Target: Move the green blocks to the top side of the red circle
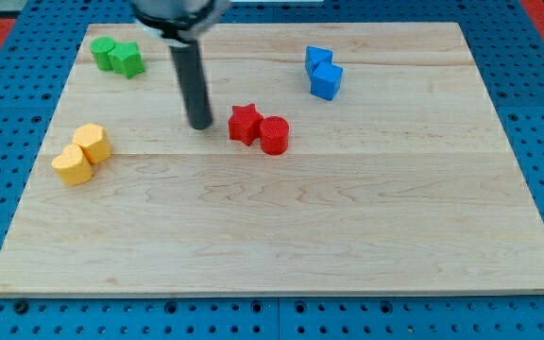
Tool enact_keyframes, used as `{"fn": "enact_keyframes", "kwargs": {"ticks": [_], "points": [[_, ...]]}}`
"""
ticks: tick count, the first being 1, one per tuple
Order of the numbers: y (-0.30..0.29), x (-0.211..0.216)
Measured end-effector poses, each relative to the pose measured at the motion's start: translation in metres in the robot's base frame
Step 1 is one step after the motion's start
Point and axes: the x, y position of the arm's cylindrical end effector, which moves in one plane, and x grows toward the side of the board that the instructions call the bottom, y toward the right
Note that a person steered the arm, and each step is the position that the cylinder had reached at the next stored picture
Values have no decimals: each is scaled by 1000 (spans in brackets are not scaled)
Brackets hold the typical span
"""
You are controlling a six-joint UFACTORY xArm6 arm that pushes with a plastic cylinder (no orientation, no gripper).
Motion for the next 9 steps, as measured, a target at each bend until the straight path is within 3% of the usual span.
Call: {"fn": "enact_keyframes", "kwargs": {"ticks": [2,4,6,8,9], "points": [[19,60],[147,60],[104,41],[76,-13],[-18,-15]]}}
